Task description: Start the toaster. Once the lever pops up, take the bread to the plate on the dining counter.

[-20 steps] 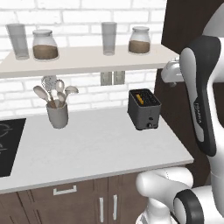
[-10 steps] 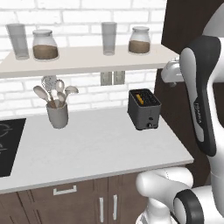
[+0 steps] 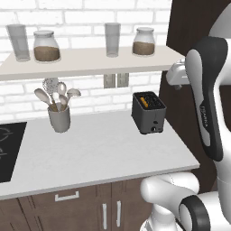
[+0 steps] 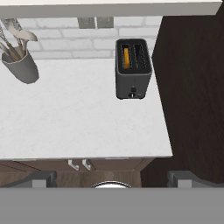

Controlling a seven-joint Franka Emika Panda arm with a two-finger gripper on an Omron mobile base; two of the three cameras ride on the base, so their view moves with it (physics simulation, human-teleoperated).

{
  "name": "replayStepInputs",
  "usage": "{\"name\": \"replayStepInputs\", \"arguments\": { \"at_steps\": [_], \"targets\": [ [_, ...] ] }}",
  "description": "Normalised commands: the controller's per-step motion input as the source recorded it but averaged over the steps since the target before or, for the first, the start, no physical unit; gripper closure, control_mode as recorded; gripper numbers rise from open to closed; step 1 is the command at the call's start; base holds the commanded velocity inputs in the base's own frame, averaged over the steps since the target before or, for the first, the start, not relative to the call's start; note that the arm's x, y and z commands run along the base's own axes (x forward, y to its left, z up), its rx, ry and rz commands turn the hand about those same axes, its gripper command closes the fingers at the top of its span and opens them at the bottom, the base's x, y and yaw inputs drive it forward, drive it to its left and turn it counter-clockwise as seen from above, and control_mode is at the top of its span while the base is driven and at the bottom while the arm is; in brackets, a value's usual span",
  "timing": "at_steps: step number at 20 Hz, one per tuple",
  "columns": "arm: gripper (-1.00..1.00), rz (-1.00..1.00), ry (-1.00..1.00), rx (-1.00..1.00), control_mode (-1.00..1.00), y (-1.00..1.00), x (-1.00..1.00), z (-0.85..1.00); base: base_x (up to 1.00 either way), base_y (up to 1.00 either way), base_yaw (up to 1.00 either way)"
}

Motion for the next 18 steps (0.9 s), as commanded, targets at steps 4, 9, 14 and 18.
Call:
{"name": "replayStepInputs", "arguments": {
  "at_steps": [4,9,14,18],
  "targets": [
    [-1.00,0.00,0.00,0.00,-1.00,0.00,0.00,0.00,0.00,0.00,0.00],
    [-1.00,0.00,0.00,0.00,-1.00,0.00,0.00,0.00,0.00,0.00,0.00],
    [-1.00,0.00,0.00,0.00,-1.00,0.00,0.00,0.00,0.00,0.00,0.00],
    [-1.00,0.00,0.00,0.00,-1.00,0.00,0.00,0.00,0.00,0.00,0.00]
  ]
}}
